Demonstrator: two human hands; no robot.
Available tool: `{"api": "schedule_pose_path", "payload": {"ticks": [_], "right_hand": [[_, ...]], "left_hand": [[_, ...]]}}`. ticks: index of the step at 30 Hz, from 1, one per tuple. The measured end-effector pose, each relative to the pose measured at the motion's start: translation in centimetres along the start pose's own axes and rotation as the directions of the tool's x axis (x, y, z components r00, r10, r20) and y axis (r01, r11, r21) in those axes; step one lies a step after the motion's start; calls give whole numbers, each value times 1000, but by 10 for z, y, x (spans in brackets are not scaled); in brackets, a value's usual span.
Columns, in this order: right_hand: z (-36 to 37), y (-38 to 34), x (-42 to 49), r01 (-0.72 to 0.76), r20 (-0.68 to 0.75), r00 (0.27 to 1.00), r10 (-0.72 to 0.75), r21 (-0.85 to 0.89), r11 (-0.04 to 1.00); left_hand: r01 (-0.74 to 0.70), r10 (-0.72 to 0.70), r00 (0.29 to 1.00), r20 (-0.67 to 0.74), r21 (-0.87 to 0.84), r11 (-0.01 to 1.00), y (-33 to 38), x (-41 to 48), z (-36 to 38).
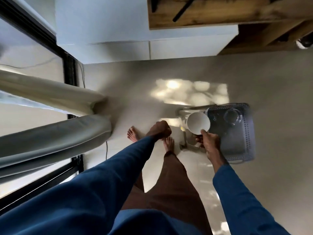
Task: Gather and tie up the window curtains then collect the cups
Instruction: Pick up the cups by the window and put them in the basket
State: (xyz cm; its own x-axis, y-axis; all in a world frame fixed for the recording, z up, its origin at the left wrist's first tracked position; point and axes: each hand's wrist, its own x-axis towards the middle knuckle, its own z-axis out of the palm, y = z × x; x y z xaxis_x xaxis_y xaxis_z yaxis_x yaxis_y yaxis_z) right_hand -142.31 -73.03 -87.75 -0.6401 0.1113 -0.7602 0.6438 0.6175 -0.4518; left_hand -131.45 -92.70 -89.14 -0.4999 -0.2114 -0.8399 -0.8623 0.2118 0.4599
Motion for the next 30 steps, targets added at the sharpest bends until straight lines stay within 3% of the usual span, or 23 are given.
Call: {"api": "schedule_pose_path", "payload": {"ticks": [9,14,21,30], "right_hand": [[-72,58,98,-120,-116,984,136,142,983],[-71,88,142,-233,-93,963,251,173,957],[-56,102,169,-267,-91,954,285,174,948],[-63,101,168,-382,98,924,370,294,876]], "left_hand": [[-137,121,989,83,228,964,73,44,109],[-160,134,985,110,284,945,86,70,145],[-152,120,986,119,312,938,81,89,169],[-60,37,996,77,320,945,78,67,170]]}}
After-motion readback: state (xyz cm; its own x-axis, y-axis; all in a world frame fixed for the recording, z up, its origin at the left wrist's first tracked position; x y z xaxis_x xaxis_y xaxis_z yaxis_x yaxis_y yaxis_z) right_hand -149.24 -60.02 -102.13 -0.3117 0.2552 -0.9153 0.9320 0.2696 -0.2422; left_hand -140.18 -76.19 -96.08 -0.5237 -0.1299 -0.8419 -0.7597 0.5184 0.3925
